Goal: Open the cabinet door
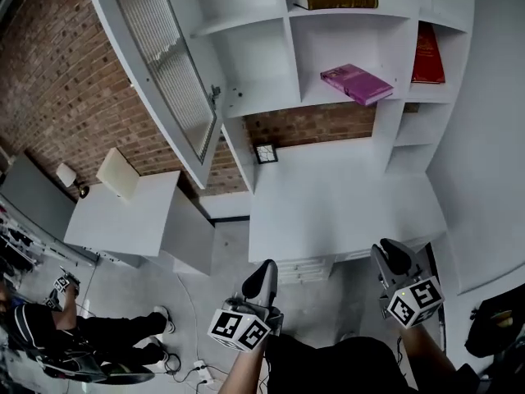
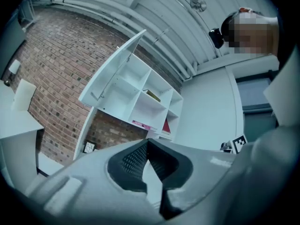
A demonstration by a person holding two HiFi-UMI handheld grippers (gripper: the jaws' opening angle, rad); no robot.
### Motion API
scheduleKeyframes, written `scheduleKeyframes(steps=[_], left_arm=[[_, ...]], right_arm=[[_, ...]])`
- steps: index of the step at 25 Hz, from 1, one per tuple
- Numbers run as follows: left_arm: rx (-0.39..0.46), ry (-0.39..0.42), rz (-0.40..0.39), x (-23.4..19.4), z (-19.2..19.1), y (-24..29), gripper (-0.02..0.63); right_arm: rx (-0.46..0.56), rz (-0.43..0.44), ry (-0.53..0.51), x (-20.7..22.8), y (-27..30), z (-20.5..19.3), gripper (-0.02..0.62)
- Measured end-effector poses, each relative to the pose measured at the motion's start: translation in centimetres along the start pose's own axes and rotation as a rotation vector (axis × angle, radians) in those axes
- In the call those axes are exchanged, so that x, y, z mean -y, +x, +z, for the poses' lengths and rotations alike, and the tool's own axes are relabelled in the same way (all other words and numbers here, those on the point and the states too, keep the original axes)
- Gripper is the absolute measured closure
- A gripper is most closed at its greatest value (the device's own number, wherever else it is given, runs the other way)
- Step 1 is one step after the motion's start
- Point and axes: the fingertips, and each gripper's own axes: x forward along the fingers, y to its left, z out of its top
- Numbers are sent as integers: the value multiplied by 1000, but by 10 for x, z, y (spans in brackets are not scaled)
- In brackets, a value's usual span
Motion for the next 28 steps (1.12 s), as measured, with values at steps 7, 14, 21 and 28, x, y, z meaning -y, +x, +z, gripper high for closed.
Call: scheduleKeyframes(steps=[7, 14, 21, 28], left_arm=[[9, 53, 82, 99, -47, 7, 588], [-22, 82, 132, 136, -74, 3, 588], [-5, 121, 157, 142, -70, 12, 588], [-13, 126, 159, 149, -79, 30, 587]], right_arm=[[-24, 39, 9, 65, -73, -13, 511], [-17, 24, 24, 95, -109, -22, 594], [8, -38, 23, 124, -125, -28, 594], [15, -41, -18, 127, -126, -27, 594]])
